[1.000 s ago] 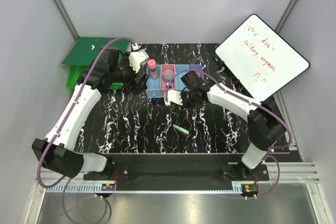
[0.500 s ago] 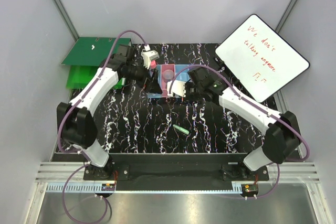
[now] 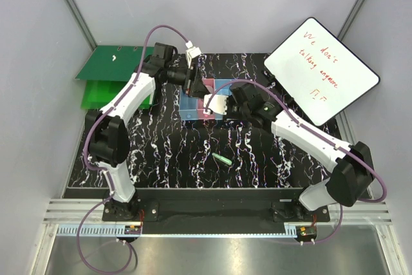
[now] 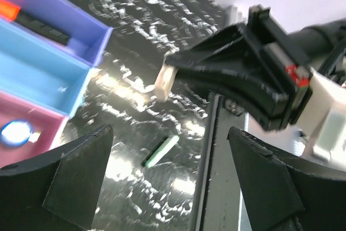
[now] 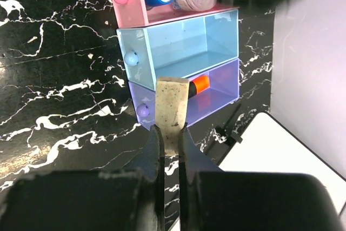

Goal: Sort the stationery into containers
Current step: Place the stationery in the storage box.

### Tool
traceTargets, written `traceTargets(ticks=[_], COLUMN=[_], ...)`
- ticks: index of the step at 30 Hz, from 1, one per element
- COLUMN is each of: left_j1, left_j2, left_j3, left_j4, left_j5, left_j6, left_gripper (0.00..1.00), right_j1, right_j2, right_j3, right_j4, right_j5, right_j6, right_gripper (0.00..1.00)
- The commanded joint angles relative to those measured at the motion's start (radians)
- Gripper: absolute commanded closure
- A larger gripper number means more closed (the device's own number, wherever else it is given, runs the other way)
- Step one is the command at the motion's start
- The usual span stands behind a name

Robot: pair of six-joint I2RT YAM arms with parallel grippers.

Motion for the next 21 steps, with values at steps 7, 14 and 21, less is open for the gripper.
traceTargets(ticks=[7,14,21], left_j1=[-0.071,-0.091,-0.106], left_j2=[0.079,0.085,0.099], left_j3=[0.033,-0.002,-0.018], left_j4=[0.238,0.342,0.477], left_j5=[0.120,0.120,0.125], left_j6=[-0.150,-0.222,-0.320], left_gripper=[0.08,0.09,0.19], right_j1=[0.042,0.042,0.042], right_j2=[-0.071,-0.077,-0.072], right_j3=[0.067,0.072,0.081], right_j4=[0.044,0.048,0.068], right_j5=[0.097,0.105,0.113], right_j6=[0.025,0.021,0.015], right_gripper=[0.99,0.99,0.98])
